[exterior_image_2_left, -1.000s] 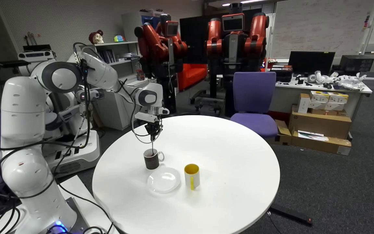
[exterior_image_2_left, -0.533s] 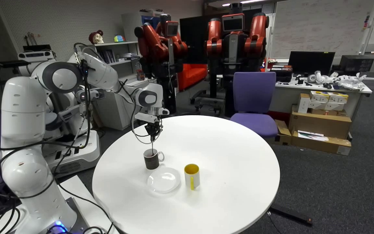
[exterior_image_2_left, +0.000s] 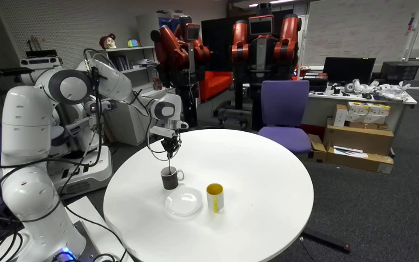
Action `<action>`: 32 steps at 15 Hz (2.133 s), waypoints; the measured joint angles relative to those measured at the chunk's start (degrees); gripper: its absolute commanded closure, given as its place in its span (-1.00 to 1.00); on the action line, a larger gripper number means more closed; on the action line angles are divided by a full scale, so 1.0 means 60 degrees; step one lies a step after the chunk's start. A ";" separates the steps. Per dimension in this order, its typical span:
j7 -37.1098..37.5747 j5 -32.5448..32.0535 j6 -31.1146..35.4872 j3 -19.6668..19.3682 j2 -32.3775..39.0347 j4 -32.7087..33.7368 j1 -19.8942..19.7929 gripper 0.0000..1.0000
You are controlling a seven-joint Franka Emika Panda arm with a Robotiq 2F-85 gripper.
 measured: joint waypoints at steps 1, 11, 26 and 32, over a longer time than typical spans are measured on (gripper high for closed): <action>0.0000 0.0000 0.0000 0.0016 0.0000 -0.0001 0.0014 0.99; -0.0004 -0.0037 0.0000 0.0029 0.0008 -0.0266 0.0166 0.99; -0.0002 -0.0102 0.0001 -0.0148 -0.0350 -0.0851 0.0078 0.99; 0.0005 -0.0198 0.0018 -0.0295 -0.0581 -0.1085 0.0073 0.99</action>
